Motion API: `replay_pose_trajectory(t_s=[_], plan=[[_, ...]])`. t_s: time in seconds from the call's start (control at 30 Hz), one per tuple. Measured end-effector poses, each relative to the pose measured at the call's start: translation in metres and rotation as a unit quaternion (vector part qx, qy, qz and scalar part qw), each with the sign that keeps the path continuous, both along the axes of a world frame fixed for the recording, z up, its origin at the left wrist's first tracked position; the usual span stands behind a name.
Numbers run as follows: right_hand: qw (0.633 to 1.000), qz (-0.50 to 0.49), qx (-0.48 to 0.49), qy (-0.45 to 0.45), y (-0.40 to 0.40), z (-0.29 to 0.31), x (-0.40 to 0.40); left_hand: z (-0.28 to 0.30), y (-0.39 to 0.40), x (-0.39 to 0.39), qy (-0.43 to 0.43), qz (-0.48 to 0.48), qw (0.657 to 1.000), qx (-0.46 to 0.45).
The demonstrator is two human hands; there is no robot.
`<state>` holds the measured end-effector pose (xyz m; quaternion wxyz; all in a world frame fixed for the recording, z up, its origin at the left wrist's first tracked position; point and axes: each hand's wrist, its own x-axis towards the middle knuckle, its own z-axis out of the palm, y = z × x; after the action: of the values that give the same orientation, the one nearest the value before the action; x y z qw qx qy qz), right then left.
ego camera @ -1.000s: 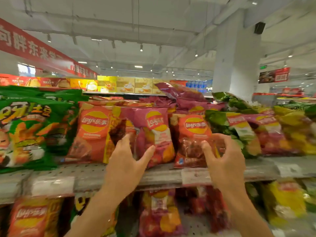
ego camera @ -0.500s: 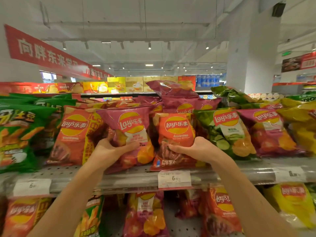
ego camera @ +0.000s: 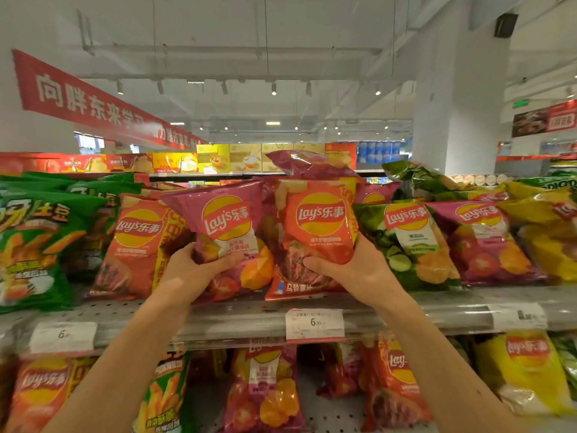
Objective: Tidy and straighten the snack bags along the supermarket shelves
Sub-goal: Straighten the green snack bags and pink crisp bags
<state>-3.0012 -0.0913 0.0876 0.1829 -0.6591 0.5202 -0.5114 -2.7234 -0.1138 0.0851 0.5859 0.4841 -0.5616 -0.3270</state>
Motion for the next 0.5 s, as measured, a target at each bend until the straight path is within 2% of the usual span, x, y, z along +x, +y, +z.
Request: replay_pose_trajectory(t_s=[0.17, 0.33, 0.5], plan=[[0.992, -0.048, -0.075, -0.093, 0.026, 0.009, -0.038, 0.006, -0.012, -0.030, -0.006, -0.046, 0.999, 0.029], [0.989, -0.093, -0.067, -0.098, 0.051, 0.001, -0.076, 0.003, -0.018, -0.086, 0.006, -0.151, 0.988, 0.043], [0.991, -0.089, -0.051, -0.088, 0.064, -0.011, -0.084, 0.003, -0.031, -0.120, -0.004, -0.202, 0.976, 0.084]])
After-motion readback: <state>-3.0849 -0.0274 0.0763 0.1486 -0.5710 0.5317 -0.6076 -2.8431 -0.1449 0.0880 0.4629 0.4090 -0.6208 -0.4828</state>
